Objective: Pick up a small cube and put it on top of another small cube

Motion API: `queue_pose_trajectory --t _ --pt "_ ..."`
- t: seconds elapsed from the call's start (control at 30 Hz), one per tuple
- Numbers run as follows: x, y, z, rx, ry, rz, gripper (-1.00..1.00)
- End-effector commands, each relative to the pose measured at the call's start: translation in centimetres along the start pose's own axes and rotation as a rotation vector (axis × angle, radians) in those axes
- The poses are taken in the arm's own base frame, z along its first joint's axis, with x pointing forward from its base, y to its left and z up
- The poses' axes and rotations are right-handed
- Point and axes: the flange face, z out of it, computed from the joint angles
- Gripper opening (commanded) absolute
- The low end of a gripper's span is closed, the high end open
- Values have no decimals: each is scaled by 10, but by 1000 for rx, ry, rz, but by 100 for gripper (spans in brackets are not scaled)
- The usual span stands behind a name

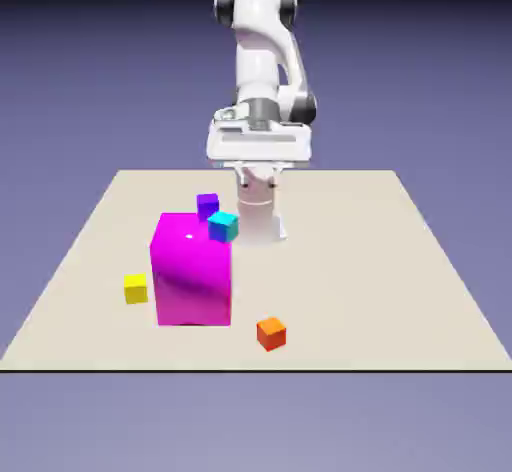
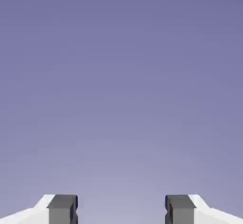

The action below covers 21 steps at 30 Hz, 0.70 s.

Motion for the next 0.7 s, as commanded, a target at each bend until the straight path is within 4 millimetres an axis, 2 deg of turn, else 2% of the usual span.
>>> queue_pose_trajectory --t 0.0,0.33,0.67 --pt "-1 -2 11 -25 -34 -18 0" --pt "-30 -4 126 -274 -375 -205 0" --pt "-88 22 234 -523 -716 -403 0"
